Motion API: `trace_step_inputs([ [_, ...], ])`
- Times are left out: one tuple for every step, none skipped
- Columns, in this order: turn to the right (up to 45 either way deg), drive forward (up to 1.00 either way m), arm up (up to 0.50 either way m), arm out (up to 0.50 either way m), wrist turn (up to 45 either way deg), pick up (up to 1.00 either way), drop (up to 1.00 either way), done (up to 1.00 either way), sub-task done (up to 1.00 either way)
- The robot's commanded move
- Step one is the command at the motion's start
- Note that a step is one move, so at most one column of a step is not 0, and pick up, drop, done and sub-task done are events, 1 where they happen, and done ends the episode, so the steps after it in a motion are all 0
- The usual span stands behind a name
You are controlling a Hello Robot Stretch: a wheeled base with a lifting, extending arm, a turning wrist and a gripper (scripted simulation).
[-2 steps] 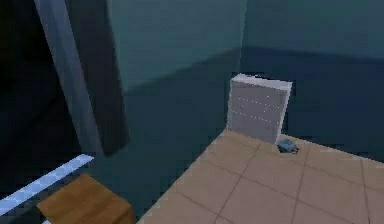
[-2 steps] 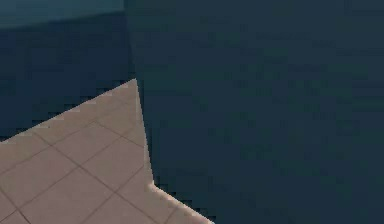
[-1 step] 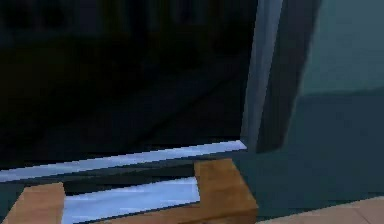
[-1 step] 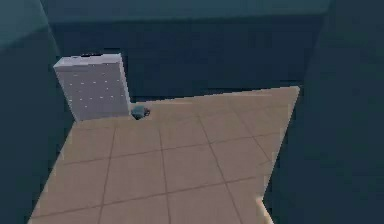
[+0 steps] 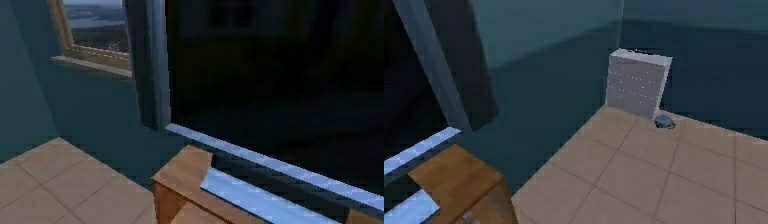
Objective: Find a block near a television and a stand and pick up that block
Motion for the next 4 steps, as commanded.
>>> trace_step_inputs([
  [-33.0, 0.00, 0.00, 0.00, 0.0, 0.00, 0.00, 0.00, 0.00],
  [0.0, 0.00, 0.50, 0.00, 0.0, 0.00, 0.00, 0.00, 0.00],
  [0.0, 0.00, 0.00, 0.22, 0.0, 0.00, 0.00, 0.00, 0.00],
  [0.0, 0.00, 0.00, 0.00, 45.0, 0.00, 0.00, 0.00, 0.00],
])
